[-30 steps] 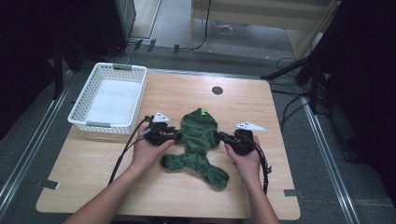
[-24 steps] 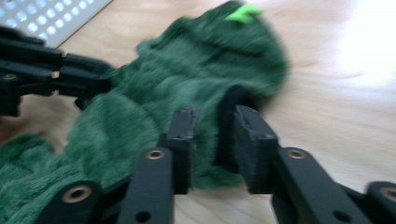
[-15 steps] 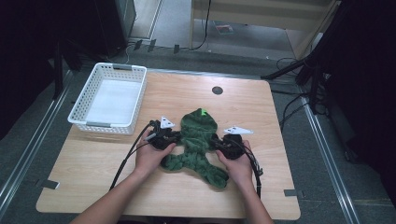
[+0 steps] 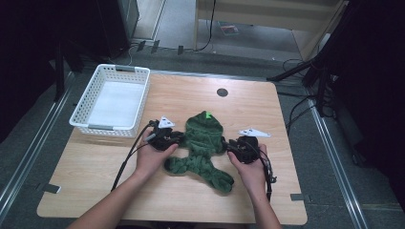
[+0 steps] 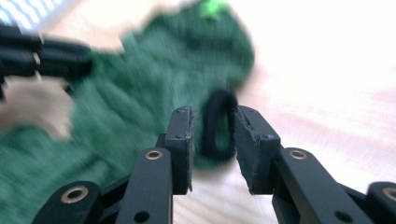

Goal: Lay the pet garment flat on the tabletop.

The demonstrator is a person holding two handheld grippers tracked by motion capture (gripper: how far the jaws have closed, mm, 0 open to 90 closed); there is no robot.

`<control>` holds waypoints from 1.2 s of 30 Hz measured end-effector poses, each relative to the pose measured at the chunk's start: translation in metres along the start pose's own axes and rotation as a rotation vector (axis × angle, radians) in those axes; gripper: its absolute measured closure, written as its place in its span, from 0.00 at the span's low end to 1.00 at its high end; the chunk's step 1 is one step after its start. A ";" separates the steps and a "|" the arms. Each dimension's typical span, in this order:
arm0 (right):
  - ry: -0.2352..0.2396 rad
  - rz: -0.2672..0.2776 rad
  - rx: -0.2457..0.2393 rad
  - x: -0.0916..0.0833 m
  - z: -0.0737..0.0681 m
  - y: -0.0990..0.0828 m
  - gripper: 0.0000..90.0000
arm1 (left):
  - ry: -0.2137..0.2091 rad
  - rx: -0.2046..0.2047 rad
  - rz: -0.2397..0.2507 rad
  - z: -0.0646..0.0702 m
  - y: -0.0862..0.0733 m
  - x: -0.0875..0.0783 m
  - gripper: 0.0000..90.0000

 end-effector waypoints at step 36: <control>0.117 -0.019 -0.072 0.043 -0.044 0.019 0.61 | 0.071 -0.033 0.065 -0.008 0.000 -0.020 0.50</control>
Point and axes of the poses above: each handheld gripper's, and its own axes: x roughly forward along the jaws, y roughly out of its top, z roughly to its right, the point moved 10 cm from there along x, roughly forward along the jaws, and after that the axes turned 11 degrees about x, right-handed, at the moved point
